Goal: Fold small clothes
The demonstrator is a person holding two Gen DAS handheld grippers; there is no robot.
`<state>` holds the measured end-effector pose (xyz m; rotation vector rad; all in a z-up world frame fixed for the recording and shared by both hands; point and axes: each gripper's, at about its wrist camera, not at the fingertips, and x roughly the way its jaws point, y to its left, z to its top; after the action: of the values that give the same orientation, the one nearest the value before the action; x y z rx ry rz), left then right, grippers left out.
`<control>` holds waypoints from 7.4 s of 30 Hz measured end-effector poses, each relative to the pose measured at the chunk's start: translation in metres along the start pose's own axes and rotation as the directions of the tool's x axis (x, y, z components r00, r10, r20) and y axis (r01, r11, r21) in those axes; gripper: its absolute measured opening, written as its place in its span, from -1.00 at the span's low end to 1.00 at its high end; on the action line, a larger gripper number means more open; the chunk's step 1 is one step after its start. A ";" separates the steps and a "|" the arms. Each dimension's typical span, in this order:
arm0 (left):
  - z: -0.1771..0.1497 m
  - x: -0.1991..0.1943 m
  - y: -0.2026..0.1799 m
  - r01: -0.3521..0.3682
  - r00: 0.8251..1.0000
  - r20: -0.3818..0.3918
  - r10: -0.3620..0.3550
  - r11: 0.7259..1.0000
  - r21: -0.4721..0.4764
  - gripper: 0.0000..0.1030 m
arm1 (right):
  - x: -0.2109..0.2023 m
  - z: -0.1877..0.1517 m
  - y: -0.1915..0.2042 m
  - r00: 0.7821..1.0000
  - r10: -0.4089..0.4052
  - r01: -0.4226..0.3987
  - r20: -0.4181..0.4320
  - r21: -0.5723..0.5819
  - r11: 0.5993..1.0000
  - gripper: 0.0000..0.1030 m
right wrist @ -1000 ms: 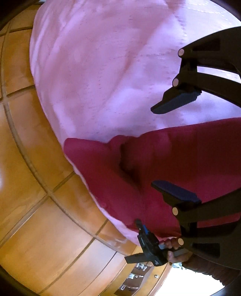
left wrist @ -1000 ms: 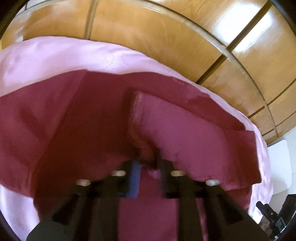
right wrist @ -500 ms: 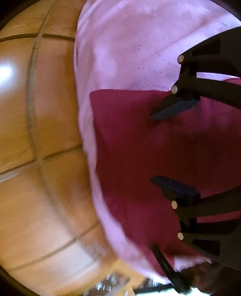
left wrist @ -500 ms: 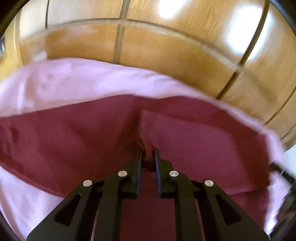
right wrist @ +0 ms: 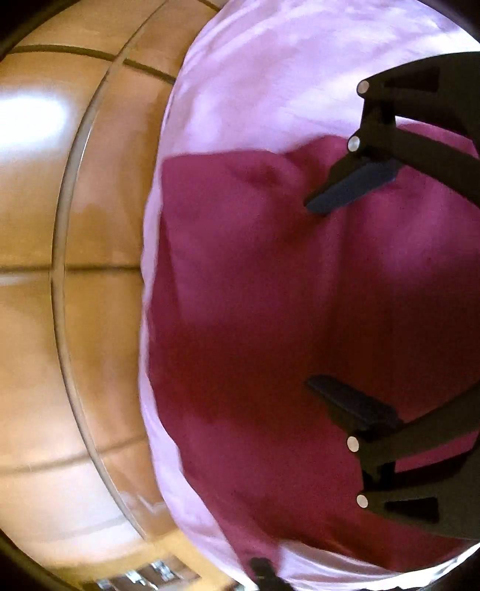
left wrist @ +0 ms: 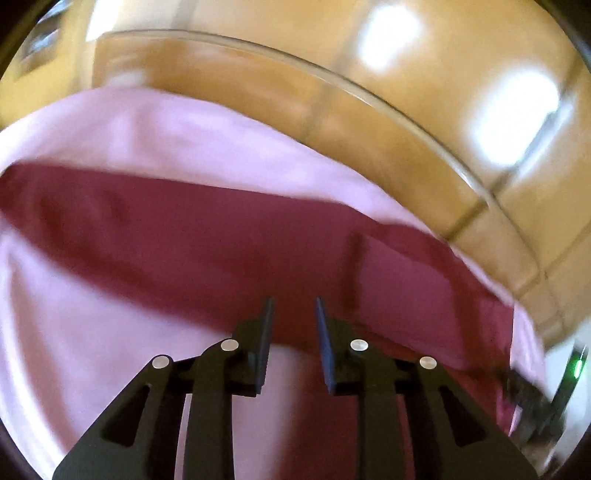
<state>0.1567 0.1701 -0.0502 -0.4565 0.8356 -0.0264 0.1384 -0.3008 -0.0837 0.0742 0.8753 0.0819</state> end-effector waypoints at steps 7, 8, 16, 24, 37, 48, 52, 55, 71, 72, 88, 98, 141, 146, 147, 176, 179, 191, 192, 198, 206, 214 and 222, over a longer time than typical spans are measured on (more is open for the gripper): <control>0.015 -0.049 0.142 -0.060 0.993 0.076 0.088 0.948 -0.313 -0.58 | -0.003 -0.050 0.020 1.000 0.002 -0.003 -0.026 -0.050 0.999 0.81; 0.017 -0.055 0.164 -0.081 0.990 0.077 0.116 0.928 -0.363 -0.58 | -0.001 -0.051 0.018 1.000 0.006 -0.007 -0.027 -0.040 0.999 0.85; 0.046 -0.061 0.238 -0.074 0.980 0.111 0.168 0.816 -0.574 -0.23 | -0.003 -0.054 0.024 0.999 -0.018 0.016 -0.037 -0.047 0.999 0.93; 0.077 -0.029 0.262 -0.193 0.952 0.069 0.297 0.764 -0.615 -0.38 | 0.003 -0.051 0.030 0.999 -0.031 0.029 -0.035 -0.052 0.998 0.95; 0.081 -0.049 0.010 0.146 0.965 0.227 -0.131 0.988 -0.051 -0.88 | 0.007 -0.050 0.029 0.999 -0.011 0.010 -0.030 -0.030 0.999 0.96; -0.044 0.059 -0.150 0.242 0.965 -0.167 -0.202 0.931 0.274 -0.61 | -0.009 -0.025 0.010 0.972 0.230 -0.223 -0.044 0.123 0.967 0.68; -0.055 0.047 -0.128 0.271 0.957 -0.169 -0.236 0.935 0.230 -0.23 | -0.005 0.000 0.021 0.908 0.418 -0.405 -0.028 0.203 0.892 0.54; -0.064 0.027 -0.105 0.260 0.961 -0.151 -0.232 0.944 0.205 -0.23 | 0.014 0.021 0.045 0.859 0.510 -0.486 -0.041 0.246 0.839 0.44; -0.088 0.019 -0.054 0.149 0.983 -0.138 -0.125 0.973 0.177 -0.23 | -0.017 0.100 0.070 0.934 0.350 -0.356 0.074 0.078 0.931 -0.90; -0.088 0.021 -0.055 0.145 0.983 -0.138 -0.121 0.973 0.179 -0.23 | -0.025 0.106 0.049 0.941 0.320 -0.330 0.106 0.095 0.939 -0.90; -0.084 0.012 -0.061 0.072 0.986 -0.163 -0.037 0.973 0.217 -0.23 | 0.021 0.060 -0.122 0.995 0.087 -0.062 -0.046 0.385 0.921 -0.53; -0.022 0.008 -0.115 0.079 0.996 0.011 -0.086 0.952 0.297 -0.23 | -0.005 0.090 -0.061 0.995 0.091 -0.098 0.043 0.191 0.977 0.02; -0.103 -0.043 -0.102 -0.113 0.993 0.074 0.091 0.913 0.392 -0.01 | -0.014 -0.025 -0.001 1.000 0.003 -0.002 -0.020 0.046 0.999 0.95; -0.118 -0.054 -0.095 -0.118 0.993 0.064 0.101 0.909 0.400 -0.01 | -0.022 -0.057 -0.003 0.996 0.019 -0.014 -0.082 0.061 0.998 0.95; -0.121 -0.055 -0.092 -0.119 0.993 0.060 0.103 0.909 0.399 -0.01 | -0.025 -0.063 -0.002 0.996 0.015 -0.011 -0.082 0.057 0.998 0.95; -0.183 -0.112 0.012 -0.094 0.981 -0.133 0.145 0.939 0.330 -0.01 | -0.124 -0.169 -0.052 0.969 0.120 -0.086 -0.218 0.162 0.983 0.40; -0.195 -0.117 0.014 -0.043 0.978 -0.179 0.107 0.944 0.328 -0.01 | -0.133 -0.185 -0.046 0.953 0.164 -0.132 -0.254 0.140 0.981 0.03; -0.185 -0.133 0.012 0.075 0.968 -0.251 0.016 0.933 0.351 -0.87 | -0.154 -0.145 -0.018 0.892 0.412 -0.398 -0.187 0.111 0.911 -0.83; -0.178 -0.136 0.011 0.093 0.970 -0.243 -0.007 0.934 0.344 -0.87 | -0.154 -0.139 -0.019 0.888 0.430 -0.414 -0.165 0.124 0.902 -0.83; -0.150 -0.144 0.002 0.188 0.969 -0.218 -0.117 0.919 0.346 -0.88 | -0.143 -0.109 -0.032 0.868 0.489 -0.463 -0.089 0.211 0.861 -0.83; -0.072 -0.105 -0.031 0.326 0.940 -0.165 -0.299 0.929 0.174 -0.88 | -0.111 -0.046 -0.058 0.902 0.431 -0.418 0.017 0.281 0.864 -0.83; 0.008 -0.039 -0.051 0.286 0.950 -0.137 -0.282 0.958 0.006 0.50 | -0.066 0.008 -0.087 0.937 0.348 -0.340 0.038 0.339 0.877 0.15; -0.020 -0.024 0.016 0.227 0.962 -0.140 -0.236 0.971 -0.078 0.50 | -0.088 -0.046 -0.125 0.944 0.322 -0.321 0.067 0.398 0.859 0.74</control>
<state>0.1239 0.1814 -0.0512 -0.6140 0.9273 -0.2543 0.0525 -0.4331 -0.0583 0.6129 0.8643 0.2134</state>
